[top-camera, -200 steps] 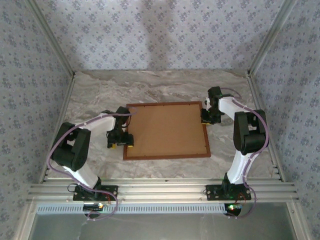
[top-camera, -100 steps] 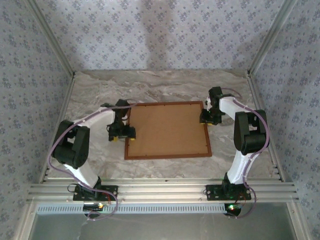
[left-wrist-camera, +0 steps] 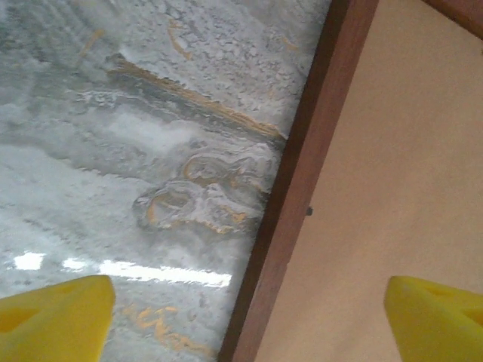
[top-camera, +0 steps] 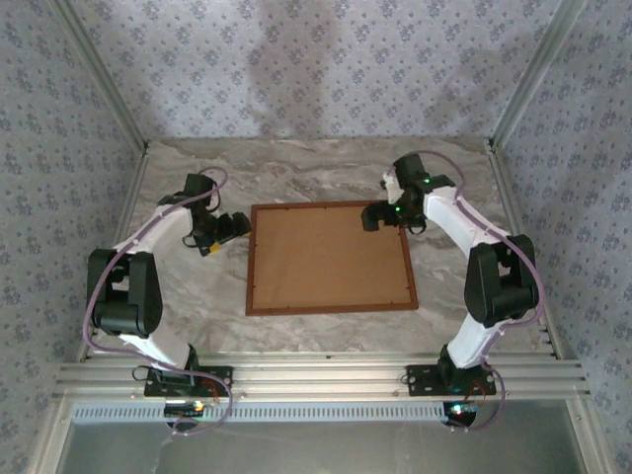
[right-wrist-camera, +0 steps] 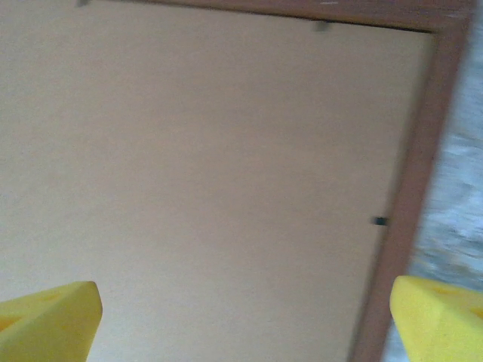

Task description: Put the photo into the frame

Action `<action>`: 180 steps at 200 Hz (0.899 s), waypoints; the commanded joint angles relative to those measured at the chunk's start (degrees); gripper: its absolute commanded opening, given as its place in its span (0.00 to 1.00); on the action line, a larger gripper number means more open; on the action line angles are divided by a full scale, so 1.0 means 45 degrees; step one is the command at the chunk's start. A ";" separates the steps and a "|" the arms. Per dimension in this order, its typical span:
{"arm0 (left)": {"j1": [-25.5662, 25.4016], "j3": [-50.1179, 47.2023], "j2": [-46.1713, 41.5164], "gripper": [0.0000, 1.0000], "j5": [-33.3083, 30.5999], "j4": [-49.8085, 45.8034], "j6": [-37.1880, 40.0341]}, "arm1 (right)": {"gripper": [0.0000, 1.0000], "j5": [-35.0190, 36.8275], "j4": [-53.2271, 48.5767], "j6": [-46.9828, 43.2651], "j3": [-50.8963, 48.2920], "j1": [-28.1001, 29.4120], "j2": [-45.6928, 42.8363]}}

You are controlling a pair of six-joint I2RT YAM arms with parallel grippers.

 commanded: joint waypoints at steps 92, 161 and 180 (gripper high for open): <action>0.1050 -0.1929 -0.0664 0.99 0.1447 0.2485 -0.2007 | 0.88 -0.1194 0.2048 -0.4648 -0.2573 0.7043 -0.1035; 0.1435 -0.2645 -0.0983 0.98 0.2074 0.2691 -0.1835 | 0.78 0.1158 0.2573 -0.7247 -0.2754 0.8919 0.0571; 0.1431 -0.2660 -0.1003 0.99 0.2192 0.2673 -0.1816 | 0.74 0.1669 0.3473 -0.7718 -0.3171 0.9211 0.0664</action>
